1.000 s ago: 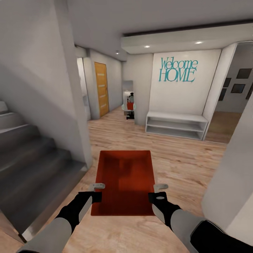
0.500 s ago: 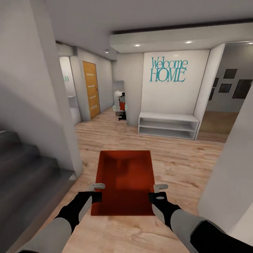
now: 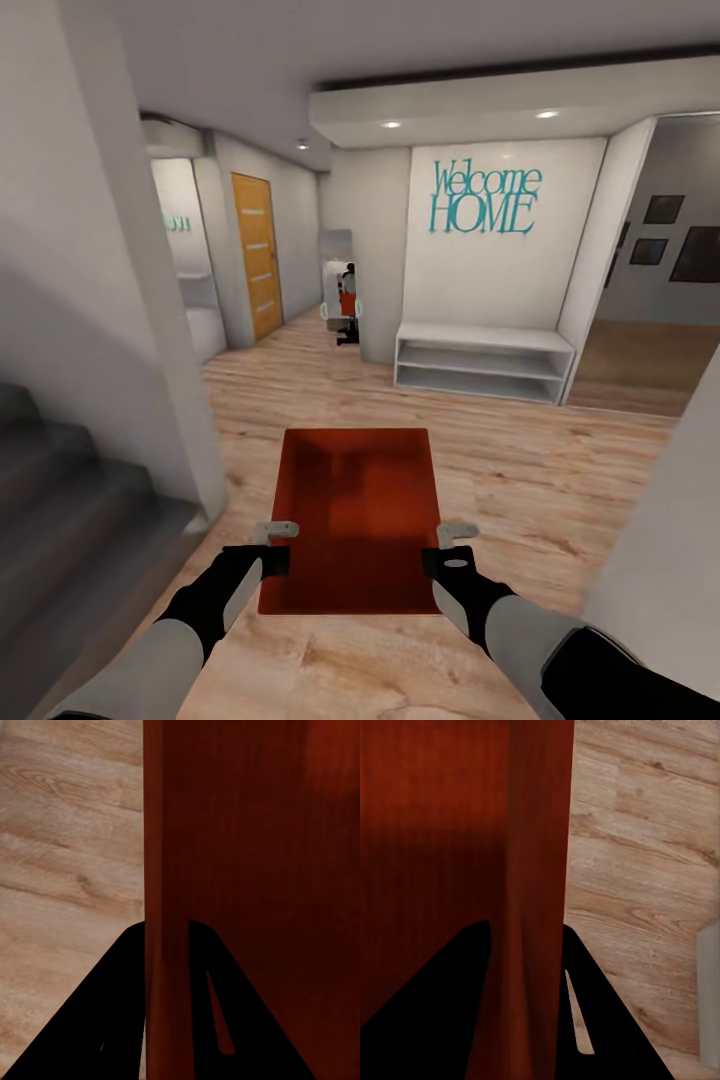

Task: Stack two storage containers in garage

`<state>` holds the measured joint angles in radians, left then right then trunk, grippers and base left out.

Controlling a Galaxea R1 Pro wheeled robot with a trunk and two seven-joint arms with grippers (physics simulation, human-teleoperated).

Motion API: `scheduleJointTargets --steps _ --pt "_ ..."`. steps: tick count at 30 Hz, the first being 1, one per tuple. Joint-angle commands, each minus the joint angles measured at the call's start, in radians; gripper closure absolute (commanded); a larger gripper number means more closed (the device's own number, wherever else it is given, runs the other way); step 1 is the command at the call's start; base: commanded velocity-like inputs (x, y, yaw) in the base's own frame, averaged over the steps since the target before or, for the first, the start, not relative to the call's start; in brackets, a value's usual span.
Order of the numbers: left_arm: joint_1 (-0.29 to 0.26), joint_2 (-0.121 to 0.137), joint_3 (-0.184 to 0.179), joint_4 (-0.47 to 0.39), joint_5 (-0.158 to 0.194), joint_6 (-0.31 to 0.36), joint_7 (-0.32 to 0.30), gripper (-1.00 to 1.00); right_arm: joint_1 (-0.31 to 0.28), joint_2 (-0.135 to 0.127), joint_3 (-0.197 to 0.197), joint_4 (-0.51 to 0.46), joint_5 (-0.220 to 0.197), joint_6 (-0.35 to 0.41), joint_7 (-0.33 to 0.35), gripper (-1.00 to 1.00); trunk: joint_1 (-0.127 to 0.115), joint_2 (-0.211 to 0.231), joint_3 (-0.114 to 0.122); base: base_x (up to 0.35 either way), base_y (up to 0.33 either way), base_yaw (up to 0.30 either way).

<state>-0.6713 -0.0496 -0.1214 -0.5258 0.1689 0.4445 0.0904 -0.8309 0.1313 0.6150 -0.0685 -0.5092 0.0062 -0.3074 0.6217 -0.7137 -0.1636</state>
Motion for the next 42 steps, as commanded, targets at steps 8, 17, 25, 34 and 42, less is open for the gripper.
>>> scheduleJointTargets --steps 8,17,25,34,42 --pt "-0.001 -0.009 0.005 -0.011 -0.028 -0.029 0.013 1.00 0.000 0.001 0.006 0.004 -0.025 -0.002 -0.087 1.00 0.001 -0.001 -0.002 0.322 0.000 0.000" --pt "-0.001 -0.009 0.005 -0.011 -0.028 -0.029 0.013 1.00 -0.001 0.000 0.006 0.004 -0.025 -0.002 -0.087 1.00 0.001 -0.001 -0.002 0.322 0.000 0.000" --pt "-0.001 -0.009 0.005 -0.011 -0.028 -0.029 0.013 1.00 -0.001 0.000 0.006 0.004 -0.025 -0.002 -0.087 1.00 0.001 -0.001 -0.002 0.322 0.000 0.000" --pt "-0.001 -0.009 0.005 -0.011 -0.028 -0.029 0.013 1.00 -0.001 0.000 0.006 0.004 -0.025 -0.002 -0.087 1.00 0.001 -0.001 -0.002 0.322 0.000 0.000" --pt "-0.001 -0.009 0.005 -0.011 -0.028 -0.029 0.013 1.00 0.000 0.000 0.006 0.004 -0.025 -0.002 -0.087 1.00 0.001 -0.001 -0.002 0.322 0.000 0.000"
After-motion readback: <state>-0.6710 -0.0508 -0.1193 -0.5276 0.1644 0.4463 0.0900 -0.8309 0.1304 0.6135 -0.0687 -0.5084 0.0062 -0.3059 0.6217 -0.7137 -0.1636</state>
